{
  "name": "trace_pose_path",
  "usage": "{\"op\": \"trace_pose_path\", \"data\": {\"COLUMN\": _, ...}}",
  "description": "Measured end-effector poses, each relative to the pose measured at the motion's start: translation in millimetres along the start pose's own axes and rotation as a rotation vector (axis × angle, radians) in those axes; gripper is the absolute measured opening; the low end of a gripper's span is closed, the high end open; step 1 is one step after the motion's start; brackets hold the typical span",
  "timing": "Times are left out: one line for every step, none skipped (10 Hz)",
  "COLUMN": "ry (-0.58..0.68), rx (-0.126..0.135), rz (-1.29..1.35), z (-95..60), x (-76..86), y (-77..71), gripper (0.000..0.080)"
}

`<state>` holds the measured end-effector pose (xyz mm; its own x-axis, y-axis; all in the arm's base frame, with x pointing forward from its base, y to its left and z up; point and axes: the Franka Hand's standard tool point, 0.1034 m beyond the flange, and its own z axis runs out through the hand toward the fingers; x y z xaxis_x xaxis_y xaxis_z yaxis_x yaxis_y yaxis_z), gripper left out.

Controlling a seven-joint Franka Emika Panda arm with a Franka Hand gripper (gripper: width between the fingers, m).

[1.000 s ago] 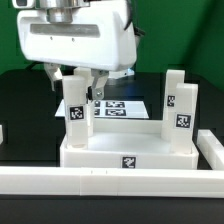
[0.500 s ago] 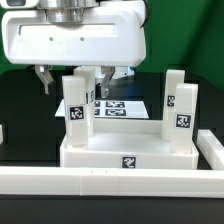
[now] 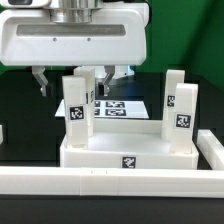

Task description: Assemble desk

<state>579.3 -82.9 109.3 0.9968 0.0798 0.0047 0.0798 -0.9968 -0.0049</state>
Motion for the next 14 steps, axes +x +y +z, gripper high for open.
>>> {"op": "trace_pose_path", "data": {"ry": 0.000, "rx": 0.000, "rz": -0.016, "z": 0.0, "x": -0.2, "y": 0.8, "gripper": 0.0648}}
{"op": "trace_pose_path", "data": {"ry": 0.000, "rx": 0.000, "rz": -0.012, "z": 0.1, "x": -0.3, "y": 0.7, "gripper": 0.0525}}
{"op": "trace_pose_path", "data": {"ry": 0.000, "rx": 0.000, "rz": -0.012, "z": 0.1, "x": -0.3, "y": 0.8, "gripper": 0.0388}}
{"op": "trace_pose_path", "data": {"ry": 0.000, "rx": 0.000, "rz": -0.012, "z": 0.1, "x": -0.3, "y": 0.8, "gripper": 0.0388}}
{"op": "trace_pose_path", "data": {"ry": -0.001, "rx": 0.001, "rz": -0.012, "z": 0.3, "x": -0.5, "y": 0.8, "gripper": 0.0288}}
{"op": "trace_pose_path", "data": {"ry": -0.001, "rx": 0.001, "rz": 0.020, "z": 0.3, "x": -0.5, "y": 0.7, "gripper": 0.0288}}
{"op": "trace_pose_path", "data": {"ry": -0.001, "rx": 0.001, "rz": 0.020, "z": 0.4, "x": -0.6, "y": 0.8, "gripper": 0.0288}}
{"op": "trace_pose_path", "data": {"ry": 0.000, "rx": 0.003, "rz": 0.045, "z": 0.4, "x": -0.5, "y": 0.5, "gripper": 0.0288}}
{"op": "trace_pose_path", "data": {"ry": 0.000, "rx": 0.004, "rz": 0.154, "z": 0.5, "x": -0.5, "y": 0.3, "gripper": 0.0288}}
{"op": "trace_pose_path", "data": {"ry": 0.002, "rx": 0.011, "rz": 0.271, "z": 0.4, "x": -0.5, "y": 0.6, "gripper": 0.0288}}
{"op": "trace_pose_path", "data": {"ry": 0.002, "rx": 0.014, "rz": 0.357, "z": 0.3, "x": -0.3, "y": 0.5, "gripper": 0.0288}}
{"op": "trace_pose_path", "data": {"ry": 0.002, "rx": 0.018, "rz": 0.477, "z": 0.3, "x": -0.2, "y": 0.0, "gripper": 0.0288}}
{"op": "trace_pose_path", "data": {"ry": 0.002, "rx": 0.025, "rz": 0.577, "z": 0.8, "x": -0.4, "y": -0.6, "gripper": 0.0288}}
{"op": "trace_pose_path", "data": {"ry": 0.000, "rx": 0.039, "rz": 0.699, "z": 1.6, "x": -1.0, "y": -1.5, "gripper": 0.0289}}
